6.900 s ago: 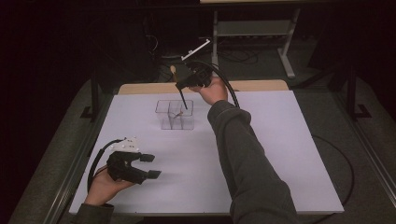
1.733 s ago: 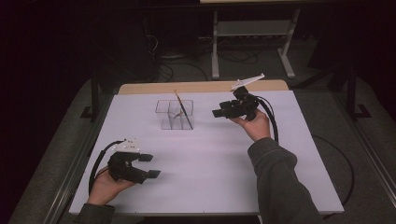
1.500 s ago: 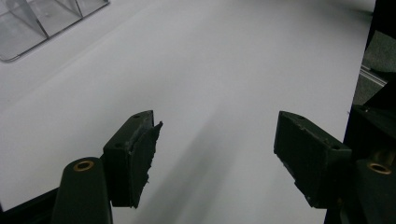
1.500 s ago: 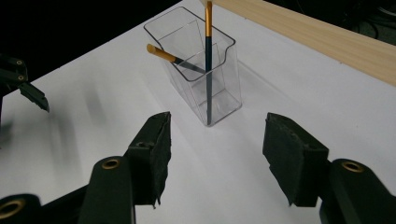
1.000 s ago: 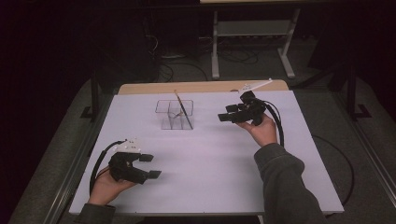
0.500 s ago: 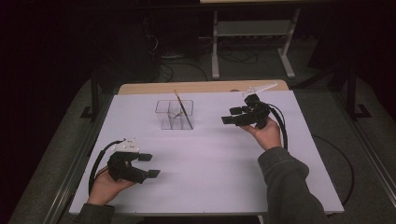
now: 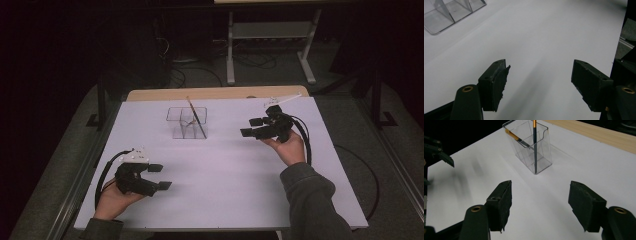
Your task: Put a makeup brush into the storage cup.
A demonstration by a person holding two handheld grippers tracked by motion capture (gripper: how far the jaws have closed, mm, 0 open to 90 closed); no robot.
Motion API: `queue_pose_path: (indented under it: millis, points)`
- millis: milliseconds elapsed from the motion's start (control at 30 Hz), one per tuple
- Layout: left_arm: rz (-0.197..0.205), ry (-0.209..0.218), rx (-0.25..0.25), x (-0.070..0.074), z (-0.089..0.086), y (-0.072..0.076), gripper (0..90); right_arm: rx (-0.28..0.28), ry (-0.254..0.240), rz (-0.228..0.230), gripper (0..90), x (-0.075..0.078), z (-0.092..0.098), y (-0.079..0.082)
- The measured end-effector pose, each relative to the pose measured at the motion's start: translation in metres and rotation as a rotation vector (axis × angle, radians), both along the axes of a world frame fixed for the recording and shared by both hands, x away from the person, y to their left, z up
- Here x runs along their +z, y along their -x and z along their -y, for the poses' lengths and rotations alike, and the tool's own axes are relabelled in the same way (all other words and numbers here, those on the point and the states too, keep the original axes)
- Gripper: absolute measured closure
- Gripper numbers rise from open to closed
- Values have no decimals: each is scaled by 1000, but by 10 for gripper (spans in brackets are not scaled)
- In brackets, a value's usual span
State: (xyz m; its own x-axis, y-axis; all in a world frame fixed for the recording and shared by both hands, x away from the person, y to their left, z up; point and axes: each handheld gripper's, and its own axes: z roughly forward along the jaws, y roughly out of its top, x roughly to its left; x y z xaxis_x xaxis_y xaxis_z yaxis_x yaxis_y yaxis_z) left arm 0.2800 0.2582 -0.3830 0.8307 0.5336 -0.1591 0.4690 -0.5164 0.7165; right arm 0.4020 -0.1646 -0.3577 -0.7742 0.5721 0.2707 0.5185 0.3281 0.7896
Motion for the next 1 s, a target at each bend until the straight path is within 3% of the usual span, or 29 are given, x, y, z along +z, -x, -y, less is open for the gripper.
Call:
queue_pose_path:
  millis: [400,1000]
  points:
    - [17,1,16,1,0,0,274,-13,-3,-16,343,-8,14,11]
    - [50,-14,50,2,0,1,267,-18,-18,12,336,-13,27,29]
